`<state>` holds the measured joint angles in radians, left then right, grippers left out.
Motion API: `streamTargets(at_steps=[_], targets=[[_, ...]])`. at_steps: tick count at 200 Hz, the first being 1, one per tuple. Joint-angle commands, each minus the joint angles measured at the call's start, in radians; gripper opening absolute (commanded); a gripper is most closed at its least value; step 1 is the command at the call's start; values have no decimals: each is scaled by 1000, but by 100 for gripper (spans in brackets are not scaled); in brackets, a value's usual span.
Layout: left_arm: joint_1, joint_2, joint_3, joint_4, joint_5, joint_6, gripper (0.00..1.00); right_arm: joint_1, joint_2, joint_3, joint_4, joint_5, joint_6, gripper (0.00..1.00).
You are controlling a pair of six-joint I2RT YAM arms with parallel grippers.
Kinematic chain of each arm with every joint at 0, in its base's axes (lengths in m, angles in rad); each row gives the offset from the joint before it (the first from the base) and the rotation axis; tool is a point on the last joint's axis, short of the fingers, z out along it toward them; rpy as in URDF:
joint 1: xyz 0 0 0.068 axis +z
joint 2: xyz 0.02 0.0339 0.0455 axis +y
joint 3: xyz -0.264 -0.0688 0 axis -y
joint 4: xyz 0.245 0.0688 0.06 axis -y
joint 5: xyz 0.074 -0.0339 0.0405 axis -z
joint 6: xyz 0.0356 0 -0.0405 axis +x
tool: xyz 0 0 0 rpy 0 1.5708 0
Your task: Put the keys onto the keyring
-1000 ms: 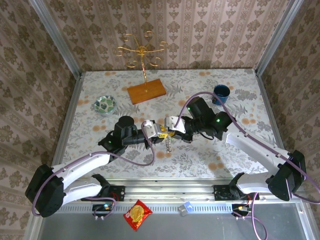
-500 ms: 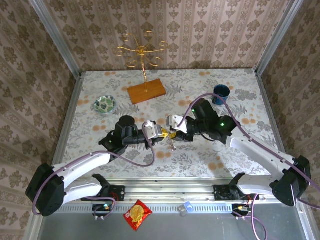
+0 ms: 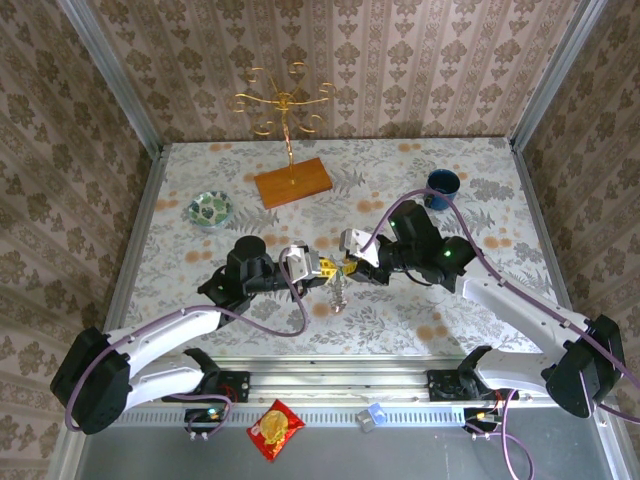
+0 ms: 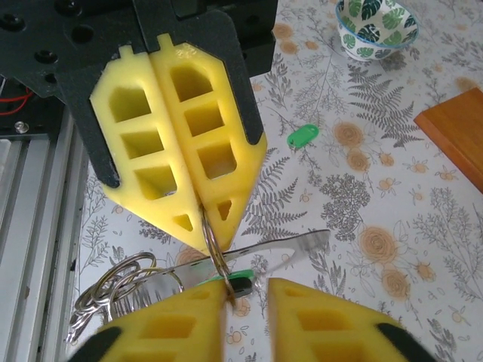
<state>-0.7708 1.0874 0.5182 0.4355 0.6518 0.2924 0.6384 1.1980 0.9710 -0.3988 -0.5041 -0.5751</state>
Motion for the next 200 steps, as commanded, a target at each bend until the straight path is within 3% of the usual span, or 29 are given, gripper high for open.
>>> streamTargets(at_steps=[1,22,82,104,139,200], targets=[[9,-25,-9,60,31,-22,0,-3,3,8,-3,-33,3,14],[10,-27,-14,64,32,-24,0,-9,-4,5,-13,-24,-2,8],[10,-23,-8,120,78,-60,0,-12,68,17,-15,-36,23,6],[11,-28,-15,122,70,-57,0,-12,54,10,16,-53,37,12],[10,-29,-35,140,62,-63,0,-25,-26,-48,102,-68,59,31],[14,-2,-46,209,97,-111,0,-25,-26,-55,141,-133,81,32]])
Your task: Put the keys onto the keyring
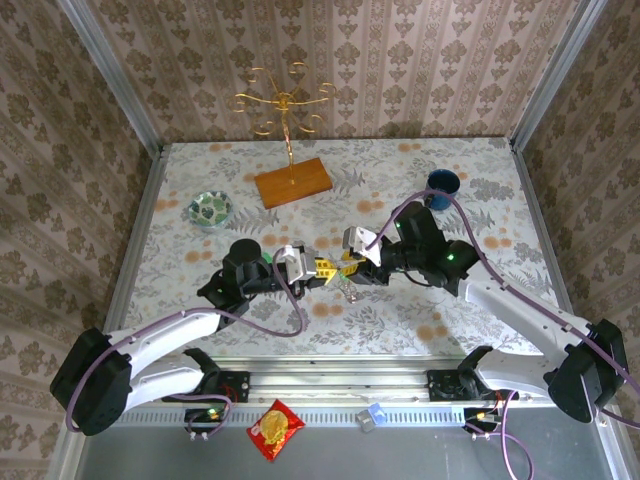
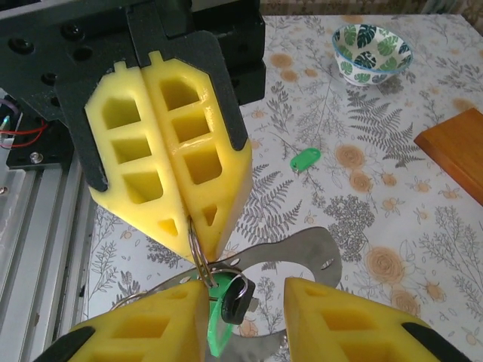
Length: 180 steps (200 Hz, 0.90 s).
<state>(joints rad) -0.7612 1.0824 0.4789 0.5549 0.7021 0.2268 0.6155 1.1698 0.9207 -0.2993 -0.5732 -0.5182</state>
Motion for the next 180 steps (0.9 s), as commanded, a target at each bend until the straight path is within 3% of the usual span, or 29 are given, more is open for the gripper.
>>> streamTargets(at_steps=[1,28,80,117,132,140,180], targets=[[5,3,-6,90,47,-45,0,-2,2,-5,43,-65,25,32],[8,11,-11,123,56,-67,0,-2,16,0,52,-95,33,25],[17,19,-14,134,33,-76,0,-2,22,18,42,-133,28,0],[21,8,-15,95,25,-53,0,0,28,71,-67,-84,-36,0],[20,7,-17,108,33,-63,0,-2,12,58,-54,-42,-35,19],[22,6,-20,119,37,-69,0,-5,-5,32,-24,-26,-28,24],[38,-8,-50,226,50,-139,0,-23,-62,-80,89,-7,41,33]])
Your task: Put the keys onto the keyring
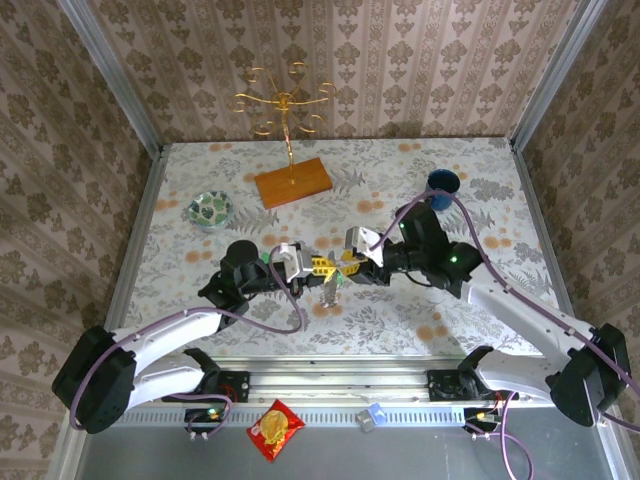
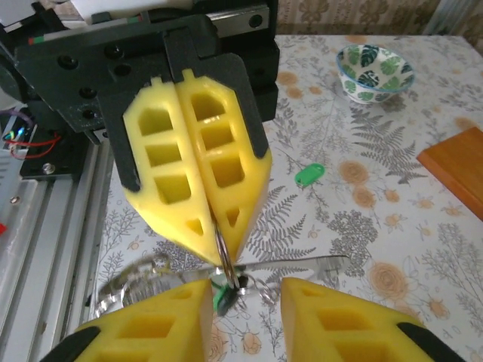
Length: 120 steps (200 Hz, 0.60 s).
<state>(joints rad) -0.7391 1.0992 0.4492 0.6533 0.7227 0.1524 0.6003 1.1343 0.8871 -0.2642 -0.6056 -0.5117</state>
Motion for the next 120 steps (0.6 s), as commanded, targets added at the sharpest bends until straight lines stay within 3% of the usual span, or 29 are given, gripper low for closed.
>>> streamTargets(at_steps=[1,45,120], targets=[[16,-25,-21,131,31,-67,0,-7,-26,-48,54,25,36,33],[31,-27,-41,218,44,-132,0,2,1,-90,129,-67,143,39],[34,-22,-42,230,58,-157,0,14,85,-102,283,-66,188,40]])
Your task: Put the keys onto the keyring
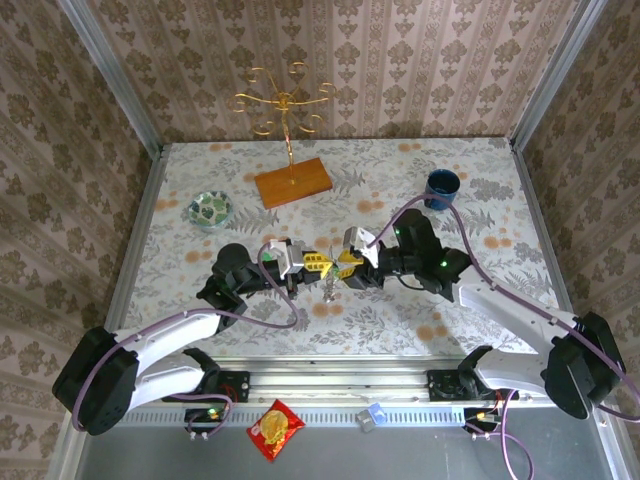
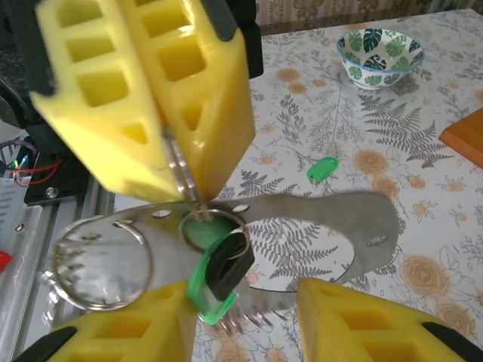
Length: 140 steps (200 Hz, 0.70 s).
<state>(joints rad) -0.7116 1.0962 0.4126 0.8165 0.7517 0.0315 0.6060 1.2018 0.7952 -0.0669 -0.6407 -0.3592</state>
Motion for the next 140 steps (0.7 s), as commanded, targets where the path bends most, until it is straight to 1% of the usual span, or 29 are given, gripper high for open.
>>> streamTargets(at_steps=[1,9,31,62,86,110,140], targets=[[7,-19,-6,67,29,-35,0,8,18,-10,88,-33,37,40],[6,-19,-6,70,29,-37,0,9,23,-10,107,-41,46,40],[9,-18,-8,76,29,-40,0,11,31,-14,141,-56,65,35],[11,-21,-10,80,29,-42,0,12,26,-16,130,-54,59,21],[14,-27,-10,82,24,-41,0,12,12,-10,80,-32,25,13],[18,-35,-13,73,16,-39,0,11,-9,3,19,12,-24,11],[20,-48,-11,17,4,-13,0,11,-35,41,-49,50,-71,10]])
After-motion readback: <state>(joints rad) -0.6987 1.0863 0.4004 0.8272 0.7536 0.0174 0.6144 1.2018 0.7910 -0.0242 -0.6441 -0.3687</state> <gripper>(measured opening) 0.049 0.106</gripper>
